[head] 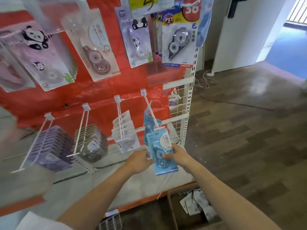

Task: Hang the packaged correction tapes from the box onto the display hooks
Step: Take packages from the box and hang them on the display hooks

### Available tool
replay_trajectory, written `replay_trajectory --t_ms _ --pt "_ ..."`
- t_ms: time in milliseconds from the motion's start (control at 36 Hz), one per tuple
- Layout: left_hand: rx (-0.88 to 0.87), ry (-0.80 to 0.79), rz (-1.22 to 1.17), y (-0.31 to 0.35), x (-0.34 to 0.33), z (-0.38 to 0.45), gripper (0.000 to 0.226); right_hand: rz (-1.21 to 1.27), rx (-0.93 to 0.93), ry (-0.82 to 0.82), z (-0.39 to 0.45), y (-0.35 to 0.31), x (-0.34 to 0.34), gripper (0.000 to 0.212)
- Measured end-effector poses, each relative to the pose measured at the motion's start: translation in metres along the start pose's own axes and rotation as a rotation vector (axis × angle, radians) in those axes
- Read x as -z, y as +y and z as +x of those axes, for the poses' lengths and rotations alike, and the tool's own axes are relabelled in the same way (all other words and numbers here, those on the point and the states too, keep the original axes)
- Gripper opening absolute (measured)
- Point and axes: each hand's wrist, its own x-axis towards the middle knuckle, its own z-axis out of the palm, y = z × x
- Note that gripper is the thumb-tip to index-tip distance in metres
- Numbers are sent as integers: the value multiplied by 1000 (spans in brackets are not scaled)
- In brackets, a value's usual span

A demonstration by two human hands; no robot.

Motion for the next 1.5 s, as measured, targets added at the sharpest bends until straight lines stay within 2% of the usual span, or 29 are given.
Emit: replay_trajectory --t_ms 111,389,444,556,694,917,1056,1222,1389,1500 --pt "-19 60 109 2 0 7 30 33 13 13 15 -9 7 43" --pt "-29 101 197 9 0 14 28 -120 15 64 42 -9 18 37" --pt "-33 93 194 10 -3 15 23 -191 53 84 48 -16 21 38" --pt "-14 99 180 14 -6 15 24 -556 127 39 61 -32 30 47" --pt "26 132 167 19 -7 17 31 -657 141 63 73 -51 33 44" --pt "74 71 217 30 -17 18 34 -786 78 107 90 -62 38 39" --pt "26 29 247 46 -24 29 35 -801 88 163 84 -52 58 34" --pt "-52 -59 283 72 -40 48 34 -974 132 131 60 -36 96 32" --pt "-162 -127 289 95 -66 67 34 -1094 73 165 25 -2 136 32" --pt "-217 -199 276 104 -94 75 33 -1085 4 176 2 34 160 35"
